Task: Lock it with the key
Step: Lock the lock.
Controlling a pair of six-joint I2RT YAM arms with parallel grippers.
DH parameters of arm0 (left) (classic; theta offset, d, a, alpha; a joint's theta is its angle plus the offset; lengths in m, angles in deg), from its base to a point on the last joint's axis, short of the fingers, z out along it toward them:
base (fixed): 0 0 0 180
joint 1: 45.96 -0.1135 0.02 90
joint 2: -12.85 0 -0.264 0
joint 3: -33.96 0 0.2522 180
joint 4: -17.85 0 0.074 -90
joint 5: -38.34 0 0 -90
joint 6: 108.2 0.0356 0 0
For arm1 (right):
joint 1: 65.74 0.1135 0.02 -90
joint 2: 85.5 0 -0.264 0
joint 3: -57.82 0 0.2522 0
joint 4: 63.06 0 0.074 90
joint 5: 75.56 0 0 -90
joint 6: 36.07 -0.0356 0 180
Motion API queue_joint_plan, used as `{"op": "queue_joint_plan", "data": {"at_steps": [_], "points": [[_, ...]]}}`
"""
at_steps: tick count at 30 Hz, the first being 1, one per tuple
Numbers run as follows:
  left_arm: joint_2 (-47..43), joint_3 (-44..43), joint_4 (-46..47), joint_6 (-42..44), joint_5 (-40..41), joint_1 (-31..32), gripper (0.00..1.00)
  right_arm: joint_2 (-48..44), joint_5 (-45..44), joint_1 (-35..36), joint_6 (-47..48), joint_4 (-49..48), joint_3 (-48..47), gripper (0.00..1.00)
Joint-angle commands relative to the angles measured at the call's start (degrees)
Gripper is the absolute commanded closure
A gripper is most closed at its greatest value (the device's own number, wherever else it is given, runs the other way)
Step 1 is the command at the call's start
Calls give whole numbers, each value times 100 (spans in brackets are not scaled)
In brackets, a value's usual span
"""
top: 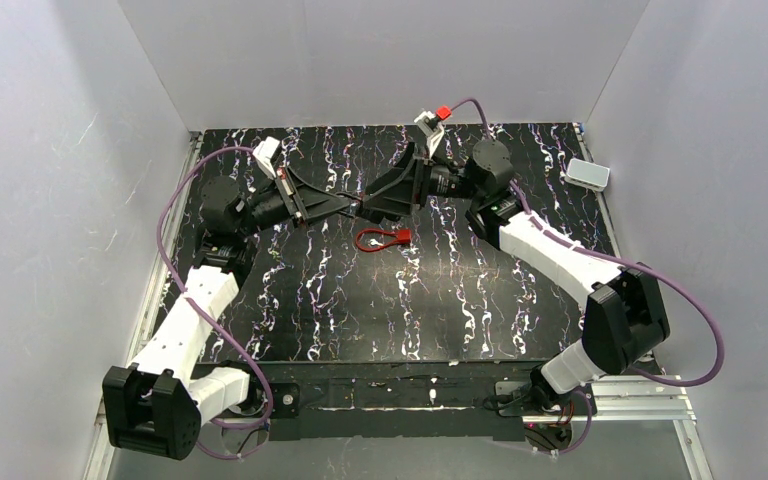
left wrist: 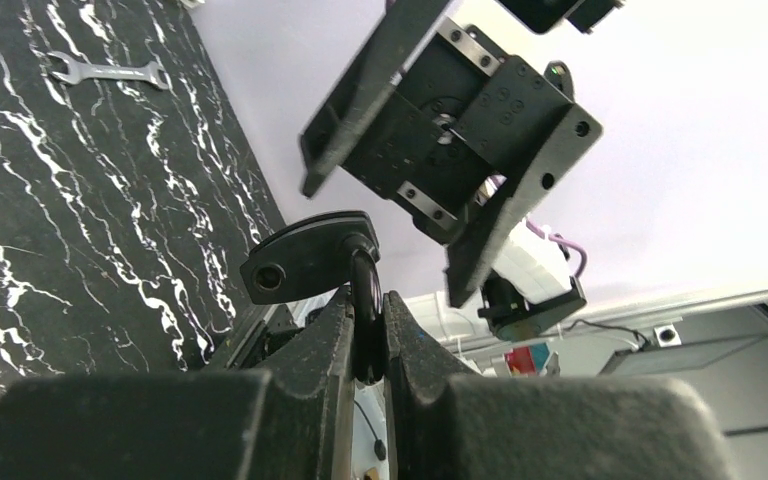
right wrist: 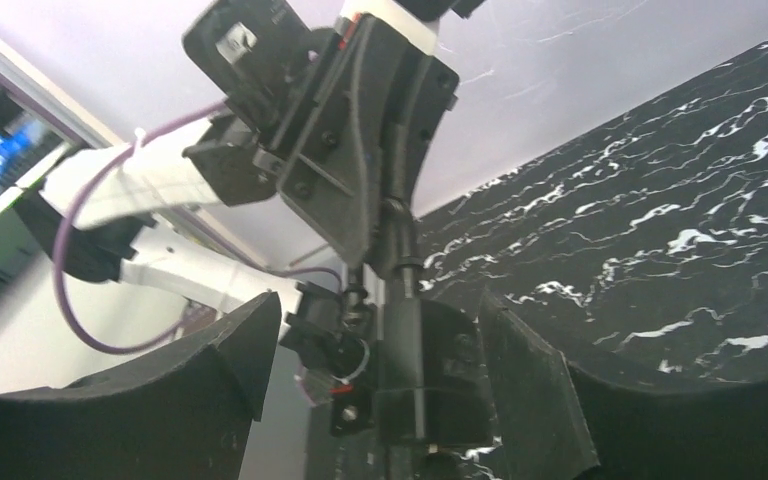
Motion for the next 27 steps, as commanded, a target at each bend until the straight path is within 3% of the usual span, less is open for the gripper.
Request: {"op": "queue_joint_plan", "data": {"at_steps": [1,6,12,19,23,27], "points": [[-222,-230,793,-315,-294,11,100,107,193,35,835,72,-214,19],[-246,-234,851,-385,-235,9,100,89,335,39,610,-204,-362,18],[-34,-517,1303,-736,69,-2,100,131,462,176,-709,-1936,131,16],[192,-674,1839,-1195,190,2,100,128,456,342,-779,-1926,229,18],[155,-551,1924,-1236,234,2,100,158,396,342,-1013,-2137,192,24],[72,-405,2007,-1238,272,-24,100,177,201,330,-1262,-2343,172,38]]}}
